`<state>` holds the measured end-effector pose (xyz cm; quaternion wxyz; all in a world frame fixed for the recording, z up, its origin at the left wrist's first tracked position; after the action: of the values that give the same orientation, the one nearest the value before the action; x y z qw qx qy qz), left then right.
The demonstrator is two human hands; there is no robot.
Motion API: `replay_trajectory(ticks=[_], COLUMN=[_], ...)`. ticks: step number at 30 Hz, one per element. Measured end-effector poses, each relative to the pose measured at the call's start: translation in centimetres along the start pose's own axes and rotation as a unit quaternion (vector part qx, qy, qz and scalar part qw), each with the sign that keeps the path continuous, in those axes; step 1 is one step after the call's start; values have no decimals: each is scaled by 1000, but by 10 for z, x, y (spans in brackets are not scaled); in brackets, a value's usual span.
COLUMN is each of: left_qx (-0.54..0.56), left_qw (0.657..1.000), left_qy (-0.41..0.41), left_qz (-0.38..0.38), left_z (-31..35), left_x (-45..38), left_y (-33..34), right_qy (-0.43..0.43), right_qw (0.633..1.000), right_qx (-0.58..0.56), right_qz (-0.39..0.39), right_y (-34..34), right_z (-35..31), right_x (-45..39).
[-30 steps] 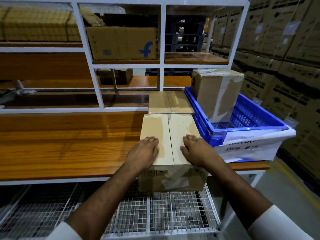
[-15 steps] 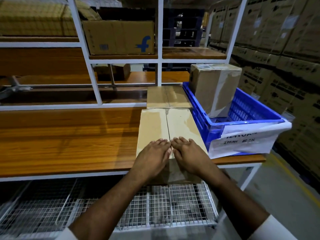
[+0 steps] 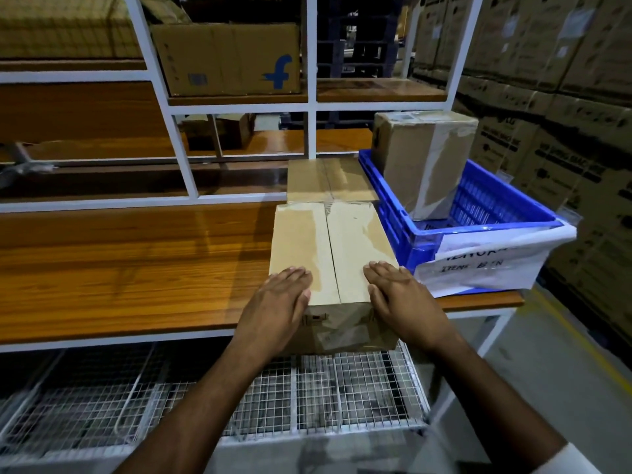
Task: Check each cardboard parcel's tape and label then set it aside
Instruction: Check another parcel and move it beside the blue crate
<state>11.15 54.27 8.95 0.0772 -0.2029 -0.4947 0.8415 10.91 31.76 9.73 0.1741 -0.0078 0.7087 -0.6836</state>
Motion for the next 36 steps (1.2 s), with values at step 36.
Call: replay_trajectory(ticks=[36], left_qx=[348], left_qw=[907], left_qy=[-179], left_qz=[153], left_z=[-23], left_x=[30], left_y=[-17], right_qy=[118], right_qw=[907], right_qx=[-366], right_qz=[170], right_y=[-9], right_z=[5], right_x=[27])
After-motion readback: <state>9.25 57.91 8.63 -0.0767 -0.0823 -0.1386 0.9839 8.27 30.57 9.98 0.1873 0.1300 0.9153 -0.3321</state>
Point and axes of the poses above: each hand's wrist, its own x-axis away from the middle knuckle, its own y-axis out of the palm, z = x × y, the point moved 4 cm from there along -x, towards the middle knuckle, and after that the axes turned 13 degrees about x, right-handed, at the moved point
